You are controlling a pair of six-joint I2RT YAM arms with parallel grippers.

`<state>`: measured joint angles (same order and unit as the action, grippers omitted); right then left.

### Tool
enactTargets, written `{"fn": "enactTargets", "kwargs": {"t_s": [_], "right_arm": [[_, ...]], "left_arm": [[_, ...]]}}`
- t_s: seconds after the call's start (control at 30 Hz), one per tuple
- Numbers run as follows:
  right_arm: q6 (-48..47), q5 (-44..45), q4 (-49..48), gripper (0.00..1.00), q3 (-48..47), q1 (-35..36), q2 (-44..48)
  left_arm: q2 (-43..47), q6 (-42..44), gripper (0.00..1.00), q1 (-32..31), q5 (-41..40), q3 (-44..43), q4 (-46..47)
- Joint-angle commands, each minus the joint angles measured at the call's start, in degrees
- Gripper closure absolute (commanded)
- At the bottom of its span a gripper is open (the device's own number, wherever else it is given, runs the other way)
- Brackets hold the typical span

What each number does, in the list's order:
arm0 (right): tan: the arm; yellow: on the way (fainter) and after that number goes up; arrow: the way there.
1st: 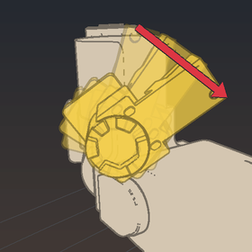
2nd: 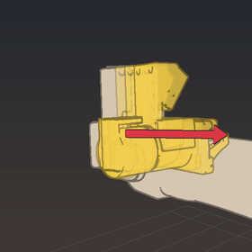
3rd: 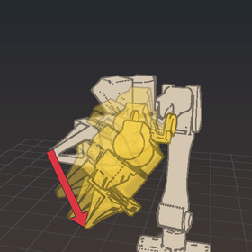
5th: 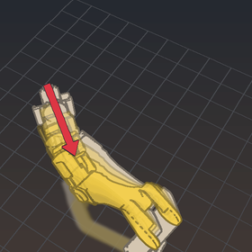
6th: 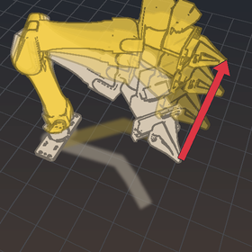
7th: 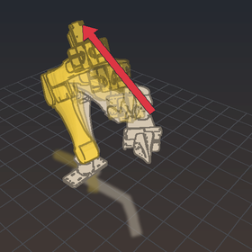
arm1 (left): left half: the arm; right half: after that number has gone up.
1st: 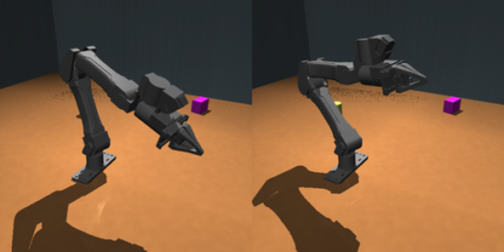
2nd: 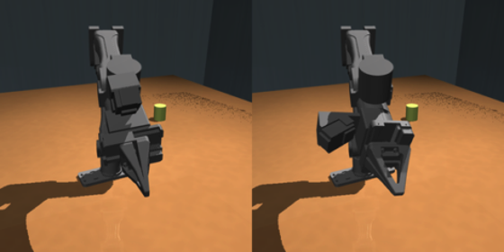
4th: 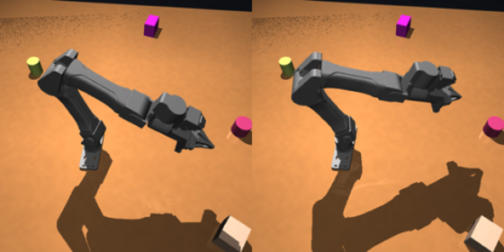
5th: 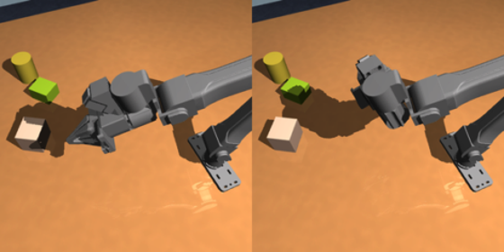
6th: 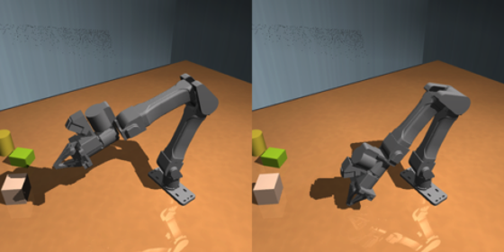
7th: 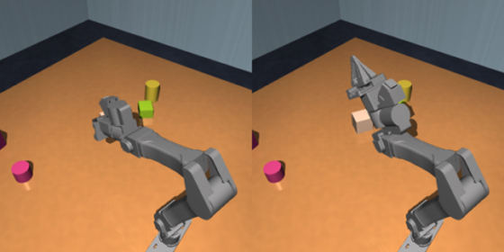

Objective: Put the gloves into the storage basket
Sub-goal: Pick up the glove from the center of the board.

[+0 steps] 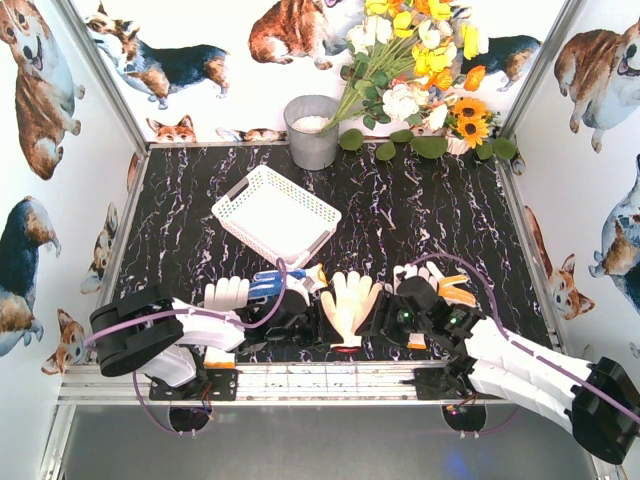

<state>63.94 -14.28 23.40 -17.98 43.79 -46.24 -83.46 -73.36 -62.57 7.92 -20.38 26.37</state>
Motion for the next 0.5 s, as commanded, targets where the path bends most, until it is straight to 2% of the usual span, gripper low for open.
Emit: {"fn": "enactTargets", "kwargs": {"t_s": [0.0,0.1,0.3,0.47], "right_arm": [[6.02,-2.59,-13.2,0.39,3.18,-0.11,0.71],[7.96,-2.94,-16.49,0.43,5.61,-0.11,0.43],[6.45,-3.9,-13.93,0.62,6.07,-0.11,-2.01],[6.11,-4.44,-14.64,0.72,6.86,-0.02,-3.81]], "left_arm": [[-1.76,-0.44,0.61,-0.28,0.68,0.42,2.64],[-3.05,-0.51,0.61,-0.28,1.02,0.35,4.05],[-4.28,-0.63,0.59,-0.28,0.96,0.32,4.11],[-4.82,-0.48,0.59,-0.28,1.4,0.36,4.5]]}}
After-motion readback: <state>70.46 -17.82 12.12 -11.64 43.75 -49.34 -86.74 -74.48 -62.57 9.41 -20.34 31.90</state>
